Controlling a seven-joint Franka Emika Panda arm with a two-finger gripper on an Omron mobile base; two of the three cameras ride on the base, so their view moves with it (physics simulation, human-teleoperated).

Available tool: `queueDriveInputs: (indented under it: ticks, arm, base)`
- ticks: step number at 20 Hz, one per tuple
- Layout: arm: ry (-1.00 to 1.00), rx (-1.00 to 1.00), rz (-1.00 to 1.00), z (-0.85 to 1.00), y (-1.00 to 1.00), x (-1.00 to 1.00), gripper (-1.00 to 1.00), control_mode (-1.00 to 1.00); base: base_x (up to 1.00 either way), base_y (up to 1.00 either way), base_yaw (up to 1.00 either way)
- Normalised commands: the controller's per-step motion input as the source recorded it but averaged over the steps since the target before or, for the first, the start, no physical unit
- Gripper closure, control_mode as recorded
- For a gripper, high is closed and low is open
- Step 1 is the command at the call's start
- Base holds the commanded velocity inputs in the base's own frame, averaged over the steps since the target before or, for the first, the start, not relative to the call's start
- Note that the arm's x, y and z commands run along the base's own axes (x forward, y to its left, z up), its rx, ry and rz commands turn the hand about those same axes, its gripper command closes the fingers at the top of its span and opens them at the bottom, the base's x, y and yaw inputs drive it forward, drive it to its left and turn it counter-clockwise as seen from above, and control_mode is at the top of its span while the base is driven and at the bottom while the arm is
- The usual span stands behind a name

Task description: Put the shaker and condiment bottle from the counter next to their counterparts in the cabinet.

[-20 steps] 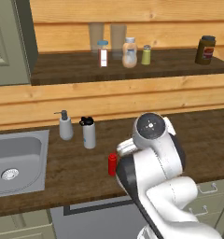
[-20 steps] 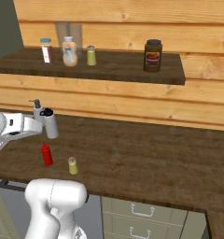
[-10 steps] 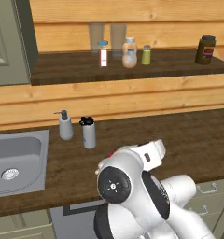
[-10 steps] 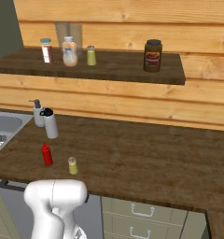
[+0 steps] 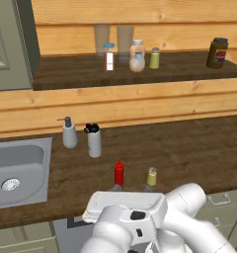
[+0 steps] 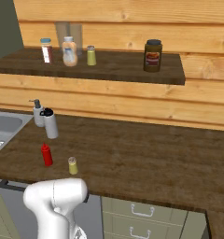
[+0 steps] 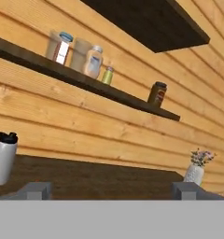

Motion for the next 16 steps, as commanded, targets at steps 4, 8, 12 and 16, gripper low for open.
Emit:
queueDriveInputs:
  ticks: [4, 8, 12, 16]
  arm:
    - [-0.01, 0.0, 0.05, -0.61, 0.0, 0.13, -1.0, -1.0]
    - [-0.16, 0.0, 0.27, -1.0, -0.01, 0.4, -1.0, -1.0]
    - [-0.34, 0.0, 0.42, -1.0, -0.13, 0.44, -1.0, -1.0]
    - [-0.17, 0.02, 0.32, -0.5, -0.16, 0.3, -1.0, -1.0]
  base:
    - [0.0, 0.0, 0.0]
    - [0.0, 0.0, 0.0]
    - [0.0, 0.0, 0.0]
    - [0.0, 0.0, 0.0]
